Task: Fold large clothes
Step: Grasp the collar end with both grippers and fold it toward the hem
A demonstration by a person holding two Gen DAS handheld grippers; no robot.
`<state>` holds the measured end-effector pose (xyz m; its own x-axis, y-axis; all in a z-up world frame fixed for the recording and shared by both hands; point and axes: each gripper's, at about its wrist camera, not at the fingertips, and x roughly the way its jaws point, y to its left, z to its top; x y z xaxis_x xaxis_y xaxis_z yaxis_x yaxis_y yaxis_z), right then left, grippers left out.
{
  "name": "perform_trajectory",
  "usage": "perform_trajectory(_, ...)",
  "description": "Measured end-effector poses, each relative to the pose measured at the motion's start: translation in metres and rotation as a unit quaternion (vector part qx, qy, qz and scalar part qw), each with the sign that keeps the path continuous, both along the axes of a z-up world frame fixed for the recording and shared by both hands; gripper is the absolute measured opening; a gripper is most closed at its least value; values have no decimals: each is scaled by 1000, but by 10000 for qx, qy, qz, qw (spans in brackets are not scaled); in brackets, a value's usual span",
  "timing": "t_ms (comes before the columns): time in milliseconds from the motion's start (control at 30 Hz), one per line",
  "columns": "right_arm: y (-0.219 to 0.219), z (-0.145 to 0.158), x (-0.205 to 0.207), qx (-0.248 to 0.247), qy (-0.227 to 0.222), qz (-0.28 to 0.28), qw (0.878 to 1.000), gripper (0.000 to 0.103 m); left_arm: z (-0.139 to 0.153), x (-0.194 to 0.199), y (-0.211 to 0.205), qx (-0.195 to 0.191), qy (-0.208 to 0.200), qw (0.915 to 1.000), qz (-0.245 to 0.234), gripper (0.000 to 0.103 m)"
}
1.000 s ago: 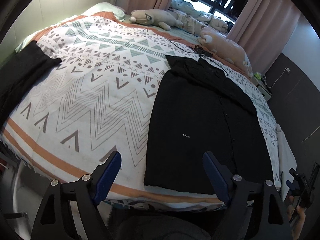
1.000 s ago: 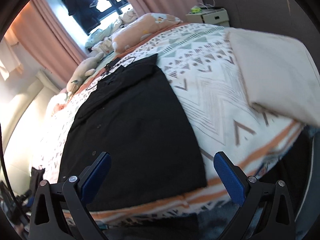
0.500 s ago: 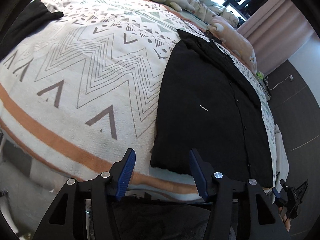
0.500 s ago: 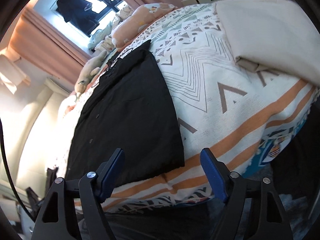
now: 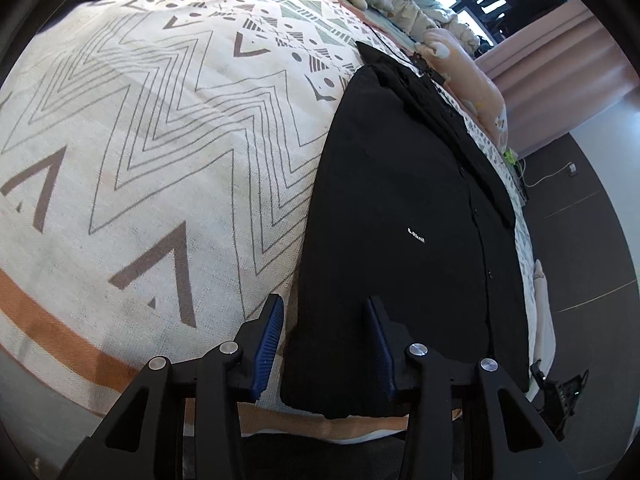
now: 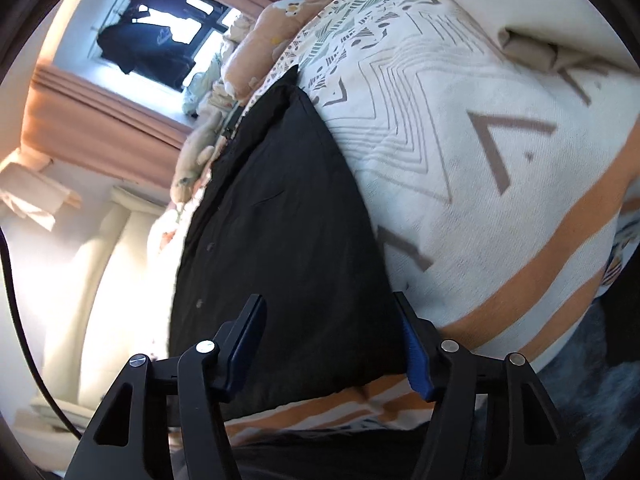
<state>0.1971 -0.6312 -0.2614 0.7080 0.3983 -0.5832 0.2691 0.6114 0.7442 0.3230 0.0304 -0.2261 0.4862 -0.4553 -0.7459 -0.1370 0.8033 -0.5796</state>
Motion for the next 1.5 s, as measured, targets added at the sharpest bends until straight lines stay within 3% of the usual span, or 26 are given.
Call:
perform_trajectory(33,2,-3,-2,145,-30,-7,9999,61,0,-2,0,-83,31,10000,-10,37)
perform_trajectory(67,3,-6,-2,250,-27,9,9997,46,-1,-4,0,-117,64,9999,-22,30)
perform_trajectory(100,2,-9,-2,313,-4,27,9995,15,-2,-6,1,-145,101,9998,-7,18)
perform_trajectory(200,5,-4,-10,205,-154,-97,9996,9,4,-22,13,-539,-57,9983,201,14)
perform_trajectory(300,16,25,-15,-245,-331,-20,9992,8,22,-36,12,-351,-288,9988,188,13)
perform_trajectory(633,35,96,-59,-461,-885,98,9950,7,82,-106,37,-407,-868,9946,395,12)
perform_trajectory(733,37,108,-77,-215,-1081,165,9938,8,95,-131,45,-435,-982,9929,507,12)
perform_trajectory(1067,57,143,-134,-502,-1341,243,9894,7,135,-202,52,-306,-1314,9891,594,12)
perform_trajectory(1500,72,188,-184,-494,-1813,390,9814,7,181,-253,65,-352,-1858,9786,811,12)
